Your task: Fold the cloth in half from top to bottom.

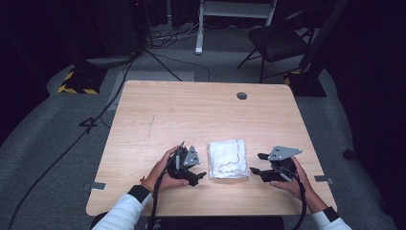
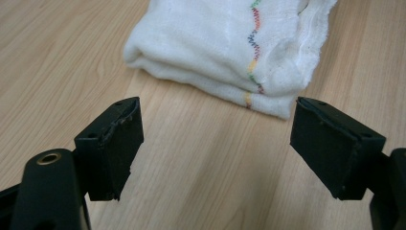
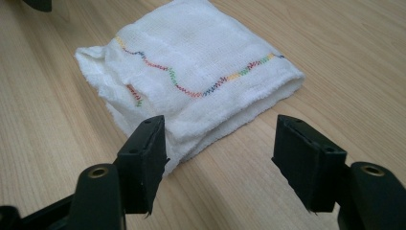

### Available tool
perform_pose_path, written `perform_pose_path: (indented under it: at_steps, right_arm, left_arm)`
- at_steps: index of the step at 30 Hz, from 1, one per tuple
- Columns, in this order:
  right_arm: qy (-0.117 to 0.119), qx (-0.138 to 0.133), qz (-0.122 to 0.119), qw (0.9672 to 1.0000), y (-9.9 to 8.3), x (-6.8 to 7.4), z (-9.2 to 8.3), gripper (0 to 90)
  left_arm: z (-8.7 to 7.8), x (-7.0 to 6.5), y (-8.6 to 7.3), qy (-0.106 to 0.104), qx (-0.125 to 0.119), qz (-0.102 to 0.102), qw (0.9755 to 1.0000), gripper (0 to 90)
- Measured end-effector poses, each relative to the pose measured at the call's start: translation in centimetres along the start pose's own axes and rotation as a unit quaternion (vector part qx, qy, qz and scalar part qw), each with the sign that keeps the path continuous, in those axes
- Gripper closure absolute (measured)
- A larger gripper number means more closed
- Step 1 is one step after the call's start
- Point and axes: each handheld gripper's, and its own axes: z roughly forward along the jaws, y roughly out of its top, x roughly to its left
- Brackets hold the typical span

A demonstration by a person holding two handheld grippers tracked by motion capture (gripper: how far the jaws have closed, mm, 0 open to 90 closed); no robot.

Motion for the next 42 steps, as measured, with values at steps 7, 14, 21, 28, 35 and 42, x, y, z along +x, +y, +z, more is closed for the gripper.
perform_pose_path:
  at_steps: [7, 14, 21, 28, 35, 42]
  right_arm:
    - [-0.015, 0.010, -0.011, 0.9998, 0.1, 0.0, -0.4, 35.7]
    - [-0.040, 0.017, -0.005, 0.9990, -0.6, -0.3, -1.4, 35.0]
    - [-0.066, 0.028, -0.002, 0.9974, -2.0, -0.6, -2.3, 31.3]
    - [-0.091, 0.042, 0.009, 0.9950, -3.2, -1.2, -3.2, 29.3]
    - [-0.104, 0.062, 0.015, 0.9926, -4.9, -1.6, -3.5, 28.9]
    - [-0.107, 0.065, 0.036, 0.9914, -6.4, -2.3, -4.0, 28.9]
  left_arm:
    - [-1.4, 0.4, -1.3, 0.037, 0.008, -0.010, 0.9992, 19.6]
    - [-2.3, 0.2, -2.5, 0.073, 0.026, -0.015, 0.9969, 19.0]
    - [-2.8, 0.0, -3.9, 0.091, 0.045, -0.035, 0.9942, 16.4]
    - [-3.9, 0.4, -5.7, 0.099, 0.052, -0.042, 0.9928, 16.6]
    - [-5.1, 1.3, -7.3, 0.120, 0.062, -0.067, 0.9886, 19.4]
    - [-5.3, 1.4, -8.5, 0.117, 0.068, -0.067, 0.9886, 20.1]
